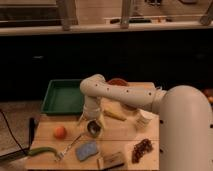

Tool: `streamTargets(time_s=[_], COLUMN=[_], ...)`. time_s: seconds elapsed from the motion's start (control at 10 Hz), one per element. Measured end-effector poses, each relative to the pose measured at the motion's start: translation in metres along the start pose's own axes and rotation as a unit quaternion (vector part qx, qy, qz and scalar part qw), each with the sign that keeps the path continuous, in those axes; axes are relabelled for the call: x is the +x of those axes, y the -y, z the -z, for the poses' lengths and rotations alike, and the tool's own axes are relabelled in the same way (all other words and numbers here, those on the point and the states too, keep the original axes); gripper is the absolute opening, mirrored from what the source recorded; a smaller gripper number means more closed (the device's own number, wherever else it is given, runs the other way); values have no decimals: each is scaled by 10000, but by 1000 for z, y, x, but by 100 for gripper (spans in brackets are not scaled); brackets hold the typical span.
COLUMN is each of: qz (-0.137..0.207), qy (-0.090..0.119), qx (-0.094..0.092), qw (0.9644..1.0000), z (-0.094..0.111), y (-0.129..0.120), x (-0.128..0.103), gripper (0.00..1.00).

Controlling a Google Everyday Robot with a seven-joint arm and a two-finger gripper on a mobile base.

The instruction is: Stack cups into tray

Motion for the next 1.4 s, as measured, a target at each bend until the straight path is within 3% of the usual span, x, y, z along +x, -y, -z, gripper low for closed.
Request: streamTargets(time_s=[0.6,1.4], qz=[-101,-158], qy=[246,272], qx=[-31,-31], qw=[9996,9995], z=[-19,-21], y=[-13,-20], x=[12,13], gripper=[79,5])
